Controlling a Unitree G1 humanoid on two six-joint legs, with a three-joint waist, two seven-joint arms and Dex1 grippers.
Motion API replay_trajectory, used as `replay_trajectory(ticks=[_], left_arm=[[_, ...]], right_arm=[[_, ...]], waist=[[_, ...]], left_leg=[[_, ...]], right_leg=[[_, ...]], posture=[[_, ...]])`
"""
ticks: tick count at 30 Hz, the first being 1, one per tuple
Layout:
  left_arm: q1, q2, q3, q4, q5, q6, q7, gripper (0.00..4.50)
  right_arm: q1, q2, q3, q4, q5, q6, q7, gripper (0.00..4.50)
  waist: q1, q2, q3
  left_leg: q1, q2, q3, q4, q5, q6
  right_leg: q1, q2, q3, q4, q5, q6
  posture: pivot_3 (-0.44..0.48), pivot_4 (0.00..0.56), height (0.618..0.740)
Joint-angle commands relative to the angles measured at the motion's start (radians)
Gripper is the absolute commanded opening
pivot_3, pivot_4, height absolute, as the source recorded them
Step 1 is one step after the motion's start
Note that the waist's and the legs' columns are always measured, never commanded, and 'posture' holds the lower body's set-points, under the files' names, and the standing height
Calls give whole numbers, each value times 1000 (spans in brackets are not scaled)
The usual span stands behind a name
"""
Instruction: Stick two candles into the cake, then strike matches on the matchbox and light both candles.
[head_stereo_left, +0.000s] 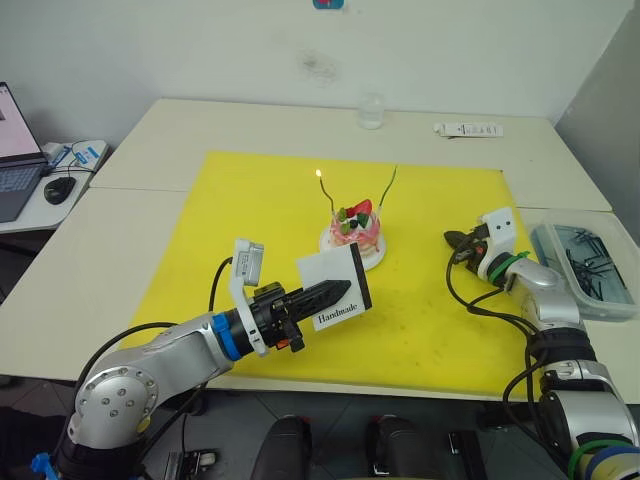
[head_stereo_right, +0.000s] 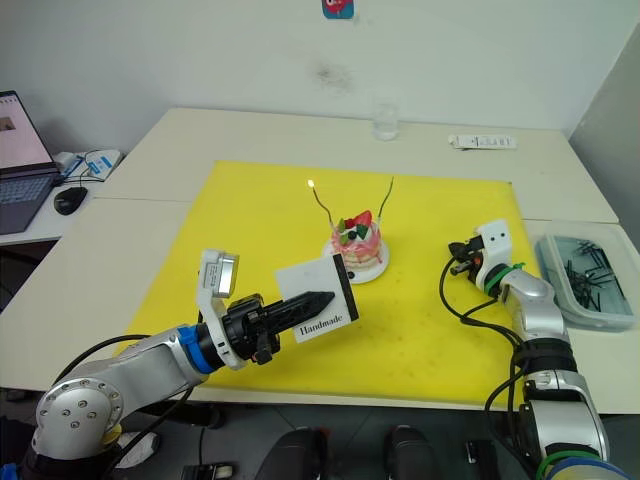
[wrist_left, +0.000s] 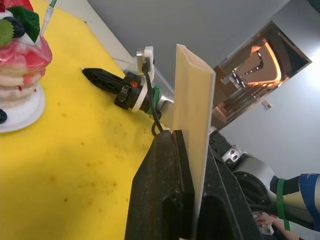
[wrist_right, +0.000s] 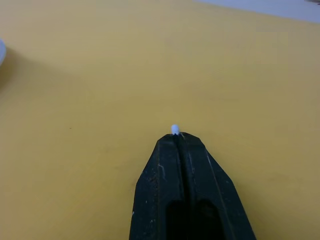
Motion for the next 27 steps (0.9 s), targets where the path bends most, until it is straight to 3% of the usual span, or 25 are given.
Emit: replay_trajectory(ticks=[1, 8, 11, 15, 21, 27], left_arm=[[-7, 6, 1, -37, -20, -6, -9, 0], [-7, 13, 16, 9, 27, -14, 12, 0], [-41, 12, 19, 57, 51, -11, 14, 0], [-95, -22, 7, 110, 73, -14, 34, 0], [-188, -94, -2, 186, 114, -7, 60, 0], [-189, -122, -3, 182, 134, 12, 56, 0]], right_arm=[[26, -20, -22, -68, 29, 27, 23, 17], [130, -168, 78, -537, 55, 155, 223, 17], [127, -247, 125, -694, 49, 153, 290, 17], [98, -271, 179, -877, 79, 232, 314, 17], [56, -249, 259, -998, 50, 267, 296, 17], [33, -241, 296, -1012, 20, 235, 294, 17]], waist=[[1, 0, 0], [0, 2, 1], [-1, 3, 2], [-1, 3, 2], [1, 2, 2], [0, 2, 2]], left_leg=[[0, 0, 0, 0, 0, 0], [-1, 1, 0, -2, 0, 0], [0, 2, 0, -2, 0, 0], [0, 2, -1, -2, 0, 0], [-2, 0, 0, -1, 0, 0], [-3, 0, 0, -2, 0, 0]], right_leg=[[0, 0, 0, 0, 0, 0], [-2, 0, 0, -1, -1, 0], [-2, 0, -1, 0, -1, 0], [-2, 1, -2, 0, -1, -1], [-2, 0, -1, -3, 0, 0], [-2, -1, -1, -4, 0, 1]], posture=[[0, 150, 740], [0, 150, 740], [0, 150, 740], [0, 150, 740], [0, 150, 740], [0, 150, 740]])
